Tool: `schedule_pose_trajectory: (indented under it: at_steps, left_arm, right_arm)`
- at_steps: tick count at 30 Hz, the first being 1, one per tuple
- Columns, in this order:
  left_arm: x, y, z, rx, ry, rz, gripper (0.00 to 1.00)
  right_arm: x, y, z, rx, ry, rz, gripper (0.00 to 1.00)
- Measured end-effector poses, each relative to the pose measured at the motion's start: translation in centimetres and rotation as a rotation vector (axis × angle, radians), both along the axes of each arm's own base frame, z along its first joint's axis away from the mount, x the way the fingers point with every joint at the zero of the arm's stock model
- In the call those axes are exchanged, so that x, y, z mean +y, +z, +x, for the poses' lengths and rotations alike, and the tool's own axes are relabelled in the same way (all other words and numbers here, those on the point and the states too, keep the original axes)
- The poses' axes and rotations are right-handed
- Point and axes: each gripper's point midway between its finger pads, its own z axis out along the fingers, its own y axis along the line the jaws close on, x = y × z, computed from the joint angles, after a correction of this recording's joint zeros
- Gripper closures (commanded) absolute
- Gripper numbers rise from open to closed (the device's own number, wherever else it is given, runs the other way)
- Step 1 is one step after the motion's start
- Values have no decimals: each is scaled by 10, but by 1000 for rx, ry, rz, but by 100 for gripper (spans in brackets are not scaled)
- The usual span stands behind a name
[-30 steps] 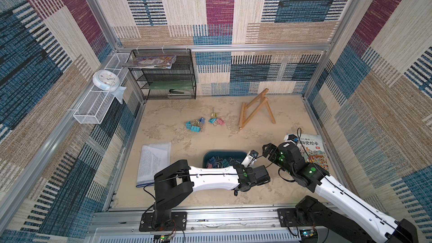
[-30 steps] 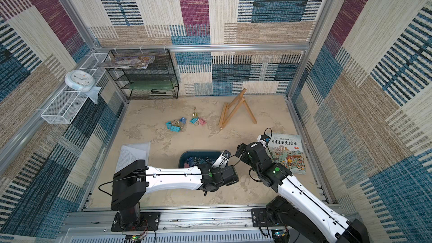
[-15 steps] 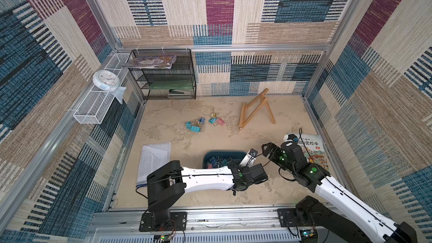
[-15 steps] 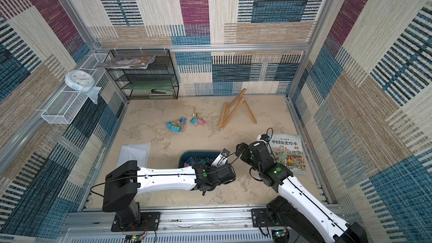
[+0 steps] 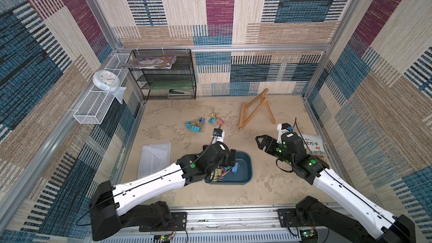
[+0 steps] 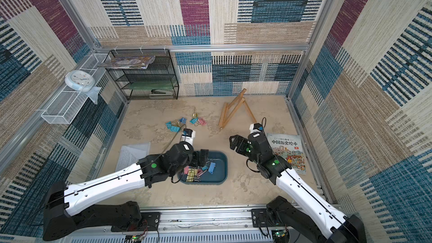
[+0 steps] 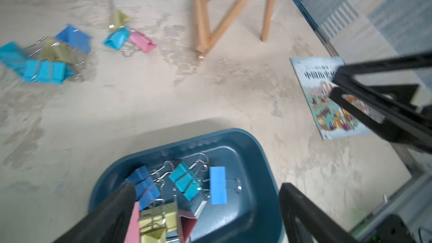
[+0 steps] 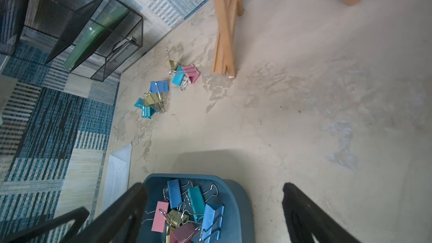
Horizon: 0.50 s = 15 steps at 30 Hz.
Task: Put the binder clips in the storage box
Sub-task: Pick up the binder clip at the center of the board.
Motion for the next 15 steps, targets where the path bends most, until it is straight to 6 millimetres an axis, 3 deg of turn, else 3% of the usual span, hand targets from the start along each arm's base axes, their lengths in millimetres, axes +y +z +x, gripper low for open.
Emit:
schedule_pose_trajectory:
  at_steps: [5,8,11,15]
  left_arm:
    - [79,-3,7,18,192,-152,1]
    - [120,-25,9,61,307,-204,1]
    - [136,-59,6,171,355,-244,1]
    - [131,-89,-7,298,336,-295,1]
  right_arm:
    - [46,4,21,3,160,-63,9]
    - [79,-2,37,7,251,-127,12]
    - [108,-15,59,4,317,-209,26]
    - [136,-38,106,-9,356,-355,45]
